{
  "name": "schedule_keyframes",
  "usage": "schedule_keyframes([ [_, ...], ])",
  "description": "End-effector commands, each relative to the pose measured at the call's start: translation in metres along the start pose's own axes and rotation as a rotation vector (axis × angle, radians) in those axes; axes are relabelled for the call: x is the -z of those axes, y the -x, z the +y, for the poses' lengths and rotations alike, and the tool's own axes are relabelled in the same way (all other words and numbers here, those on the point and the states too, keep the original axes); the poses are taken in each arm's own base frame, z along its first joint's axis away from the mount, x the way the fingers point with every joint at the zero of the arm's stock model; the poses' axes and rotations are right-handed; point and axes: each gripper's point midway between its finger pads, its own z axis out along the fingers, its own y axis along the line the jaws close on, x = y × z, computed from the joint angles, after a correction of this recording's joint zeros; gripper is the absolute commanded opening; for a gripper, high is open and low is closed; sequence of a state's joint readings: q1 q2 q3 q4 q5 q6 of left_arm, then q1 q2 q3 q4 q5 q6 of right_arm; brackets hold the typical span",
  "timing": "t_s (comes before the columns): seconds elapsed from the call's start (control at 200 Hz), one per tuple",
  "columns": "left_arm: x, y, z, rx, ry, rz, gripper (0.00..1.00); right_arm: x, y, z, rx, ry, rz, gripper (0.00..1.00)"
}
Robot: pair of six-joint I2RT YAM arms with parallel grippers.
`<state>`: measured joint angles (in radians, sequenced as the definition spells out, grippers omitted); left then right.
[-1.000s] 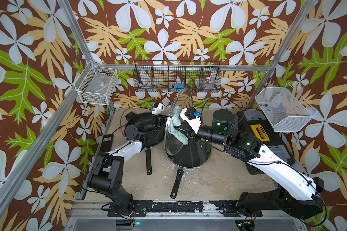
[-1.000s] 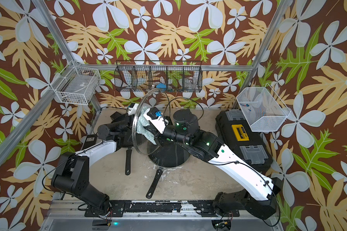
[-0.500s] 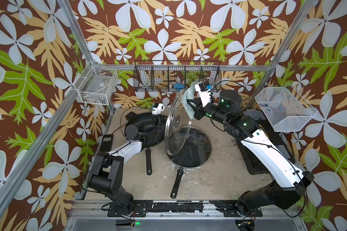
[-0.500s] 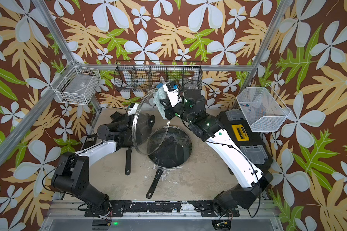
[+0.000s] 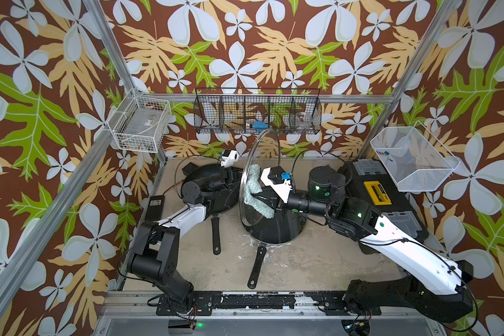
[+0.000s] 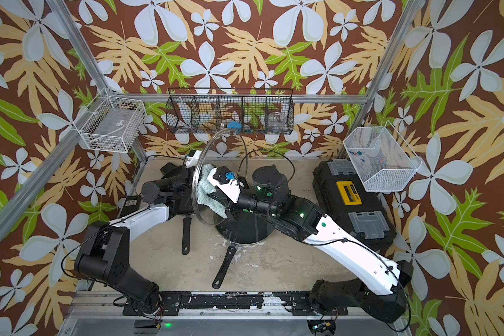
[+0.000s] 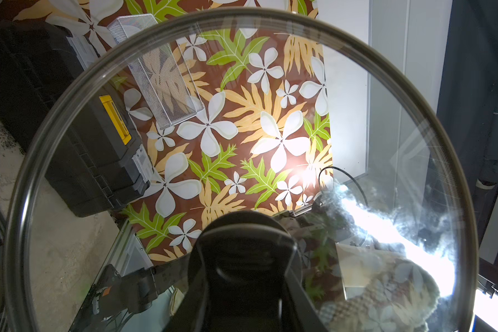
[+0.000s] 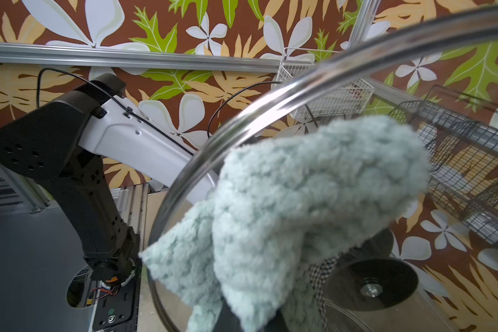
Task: Wipe the pot lid with a cloth
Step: Wipe the pot lid.
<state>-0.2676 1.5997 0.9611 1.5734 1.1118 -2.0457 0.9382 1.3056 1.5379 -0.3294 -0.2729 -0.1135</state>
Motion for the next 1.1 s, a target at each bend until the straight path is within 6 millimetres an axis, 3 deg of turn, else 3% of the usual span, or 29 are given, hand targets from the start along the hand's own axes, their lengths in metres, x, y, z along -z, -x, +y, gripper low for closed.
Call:
schedule_keyframes([
  [0.0, 0.002, -0.022, -0.048, -0.273, -0.154, 0.028, 0.00, -0.002, 0.021, -0.037, 0.029, -0.126, -0.049, 0.00],
  [0.21, 0.002, -0.023, -0.051, -0.281, -0.158, 0.030, 0.00, -0.004, 0.033, -0.129, -0.050, -0.314, -0.048, 0.00],
  [0.336, 0.002, -0.024, -0.053, -0.285, -0.160, 0.031, 0.00, -0.003, 0.015, -0.184, -0.125, -0.420, 0.009, 0.00],
  [0.451, 0.002, -0.025, -0.055, -0.289, -0.162, 0.033, 0.00, -0.010, -0.009, -0.202, -0.173, -0.442, 0.056, 0.00],
  [0.651, 0.001, -0.025, -0.055, -0.288, -0.162, 0.034, 0.00, -0.020, -0.052, -0.195, -0.233, -0.419, 0.121, 0.00],
  [0.746, 0.002, -0.024, -0.053, -0.284, -0.160, 0.032, 0.00, -0.018, -0.047, -0.178, -0.245, -0.351, 0.087, 0.00],
  [0.917, 0.002, -0.023, -0.051, -0.276, -0.160, 0.027, 0.00, -0.014, -0.012, -0.118, -0.153, -0.220, 0.033, 0.00],
  [1.097, 0.002, -0.022, -0.051, -0.275, -0.161, 0.026, 0.00, -0.017, -0.012, -0.045, -0.117, -0.082, 0.061, 0.00],
])
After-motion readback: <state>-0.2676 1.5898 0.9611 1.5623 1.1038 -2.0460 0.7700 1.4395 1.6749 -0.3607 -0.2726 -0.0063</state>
